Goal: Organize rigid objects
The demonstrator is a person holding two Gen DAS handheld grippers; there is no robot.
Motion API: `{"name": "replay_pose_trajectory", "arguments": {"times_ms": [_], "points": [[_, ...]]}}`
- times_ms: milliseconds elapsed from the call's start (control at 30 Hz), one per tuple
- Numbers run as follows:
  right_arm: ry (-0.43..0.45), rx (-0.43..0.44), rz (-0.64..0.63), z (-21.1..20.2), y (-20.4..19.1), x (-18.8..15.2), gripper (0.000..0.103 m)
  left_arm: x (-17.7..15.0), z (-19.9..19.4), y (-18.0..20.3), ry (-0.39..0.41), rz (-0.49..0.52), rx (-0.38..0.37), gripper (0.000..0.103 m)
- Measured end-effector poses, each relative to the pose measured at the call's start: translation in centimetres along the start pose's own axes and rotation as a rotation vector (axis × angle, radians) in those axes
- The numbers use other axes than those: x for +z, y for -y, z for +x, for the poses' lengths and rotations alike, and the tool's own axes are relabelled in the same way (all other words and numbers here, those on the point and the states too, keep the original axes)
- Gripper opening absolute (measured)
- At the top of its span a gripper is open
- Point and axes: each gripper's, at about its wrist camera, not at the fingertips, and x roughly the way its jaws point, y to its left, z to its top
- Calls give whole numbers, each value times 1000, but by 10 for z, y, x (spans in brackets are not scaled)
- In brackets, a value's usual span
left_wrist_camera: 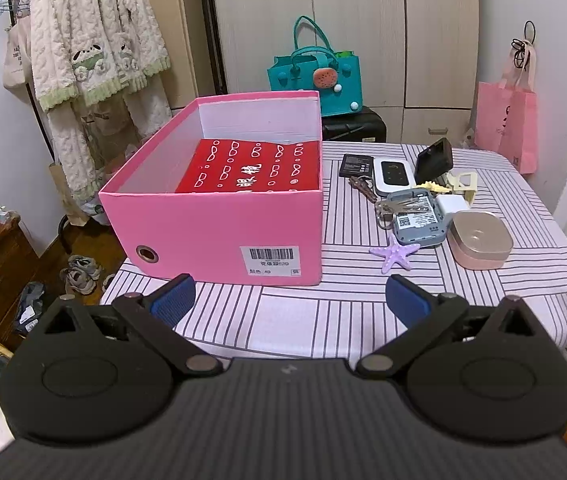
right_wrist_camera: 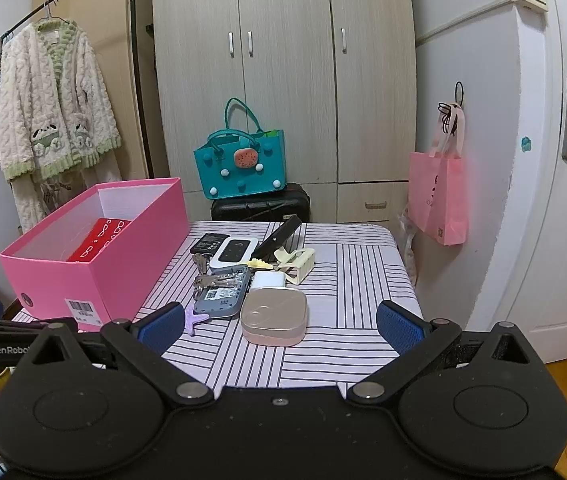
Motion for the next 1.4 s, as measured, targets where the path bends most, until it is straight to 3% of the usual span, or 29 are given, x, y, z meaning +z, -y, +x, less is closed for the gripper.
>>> {"name": "replay_pose_trajectory", "arguments": {"times_ms": [1200, 1400], "points": [[-8, -13, -11, 4, -4, -5, 103, -2, 2, -3, 0, 5, 13, 103], [-10, -14, -13, 5, -5, -5, 103, -2, 0, -3, 2, 1, -16, 103]]}}
